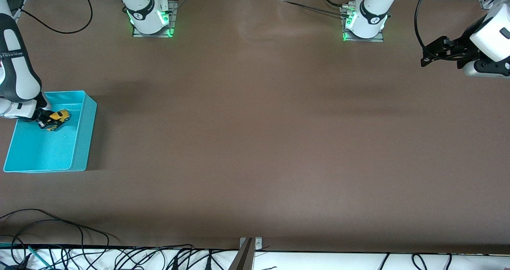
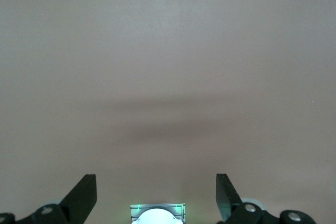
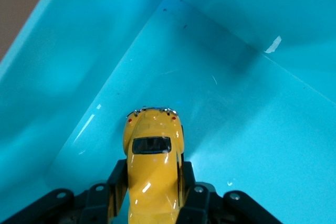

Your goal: Wind up and store yellow beetle car

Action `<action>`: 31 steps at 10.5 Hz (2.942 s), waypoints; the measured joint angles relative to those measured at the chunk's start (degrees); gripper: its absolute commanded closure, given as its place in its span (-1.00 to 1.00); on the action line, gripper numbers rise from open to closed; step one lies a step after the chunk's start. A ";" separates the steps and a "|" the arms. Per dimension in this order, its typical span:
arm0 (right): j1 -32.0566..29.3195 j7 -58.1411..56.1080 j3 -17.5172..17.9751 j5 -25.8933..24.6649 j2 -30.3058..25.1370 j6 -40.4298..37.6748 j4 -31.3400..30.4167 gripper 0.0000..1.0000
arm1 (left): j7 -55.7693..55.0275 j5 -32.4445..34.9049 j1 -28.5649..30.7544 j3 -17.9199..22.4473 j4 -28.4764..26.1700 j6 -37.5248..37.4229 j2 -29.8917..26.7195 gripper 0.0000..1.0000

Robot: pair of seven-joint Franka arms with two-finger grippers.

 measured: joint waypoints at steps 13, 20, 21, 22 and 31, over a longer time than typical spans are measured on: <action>0.19 12.49 5.25 1.72 -13.31 -15.03 0.88 -1.00 | -0.24 0.00 -0.65 -4.68 0.06 -0.04 0.48 -1.00; 11.07 54.47 6.60 1.85 -30.09 -20.70 -3.48 -1.00 | -0.29 3.33 -1.18 -5.30 -0.06 0.32 5.40 -1.00; 13.59 60.72 6.03 1.85 -30.91 -21.31 -3.42 -1.00 | -0.83 3.82 -2.27 -5.62 -0.01 0.47 6.12 -1.00; 16.84 67.03 4.46 1.85 -31.41 -22.37 -3.03 -1.00 | -1.47 3.90 -2.99 -5.92 0.05 0.48 6.25 -1.00; 31.55 135.14 2.06 2.49 -32.03 -31.09 5.14 -1.00 | -3.61 3.95 -3.55 -5.91 0.48 0.59 6.22 -1.00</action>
